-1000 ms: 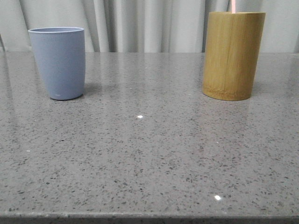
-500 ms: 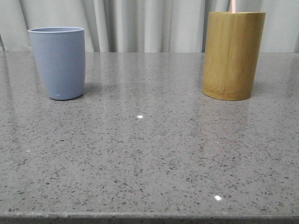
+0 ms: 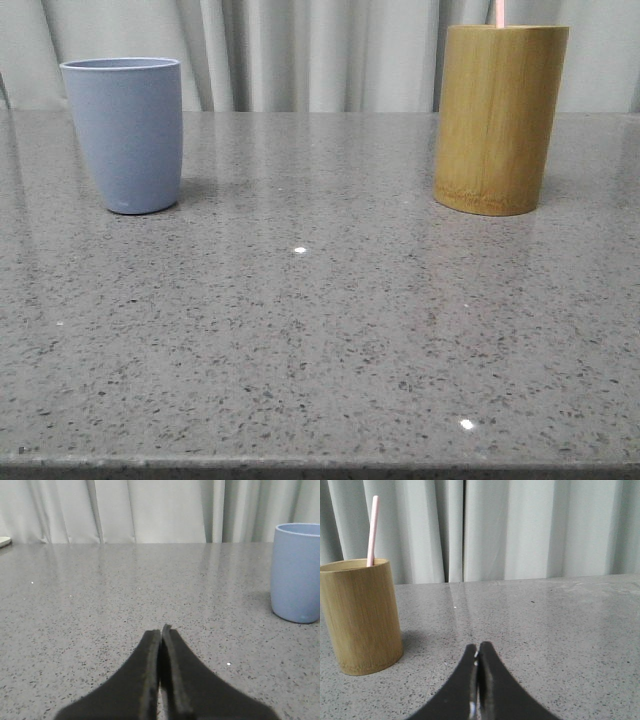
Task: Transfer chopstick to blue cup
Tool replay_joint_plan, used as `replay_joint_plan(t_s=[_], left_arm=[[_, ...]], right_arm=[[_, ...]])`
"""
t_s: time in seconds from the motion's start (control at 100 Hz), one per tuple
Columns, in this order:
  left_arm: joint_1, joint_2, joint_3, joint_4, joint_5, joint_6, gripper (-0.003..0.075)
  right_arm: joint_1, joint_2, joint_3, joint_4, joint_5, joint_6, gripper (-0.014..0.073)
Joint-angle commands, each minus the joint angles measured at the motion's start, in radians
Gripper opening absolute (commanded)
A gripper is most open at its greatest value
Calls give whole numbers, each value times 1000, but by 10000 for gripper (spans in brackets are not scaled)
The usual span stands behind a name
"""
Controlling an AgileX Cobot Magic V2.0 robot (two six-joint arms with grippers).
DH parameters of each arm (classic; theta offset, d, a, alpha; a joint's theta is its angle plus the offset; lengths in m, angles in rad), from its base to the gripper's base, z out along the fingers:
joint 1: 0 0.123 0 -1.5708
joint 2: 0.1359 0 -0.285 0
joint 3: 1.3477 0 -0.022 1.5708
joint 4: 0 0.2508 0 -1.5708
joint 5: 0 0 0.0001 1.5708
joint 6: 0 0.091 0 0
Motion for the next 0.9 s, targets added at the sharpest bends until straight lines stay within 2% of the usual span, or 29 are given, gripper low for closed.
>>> replay_joint_plan(t_s=[0.0,0.16,0.29,0.63,0.7,0.75,0.82,0.89], left_arm=[[1,-33,0,-2,-117,-9,-19],[-1,-33,-57,-8,-87,-9,-19],[-1,-15,-148,-8,12,-9,-19],[-1,183,-399,-10,240,-9,-11],[-1,231,-446,-10,269,-9,38],[-1,263,-475,-10,271,-9,108],[-1,304,-511,-10,271,-9,216],[-1,340,-542,-10,271,-9,317]], right_arm=[[-3,-21,-1,-9,-78,-8,-67],[-2,-19,-55,-9,54,-8,-67],[-2,0,-131,-9,192,-8,-67],[-2,167,-352,-8,407,-8,-60],[-2,208,-394,-8,448,-8,-23],[-2,234,-417,-8,459,-8,18],[-2,269,-443,-8,462,-8,106],[-2,303,-465,-8,462,-8,230]])
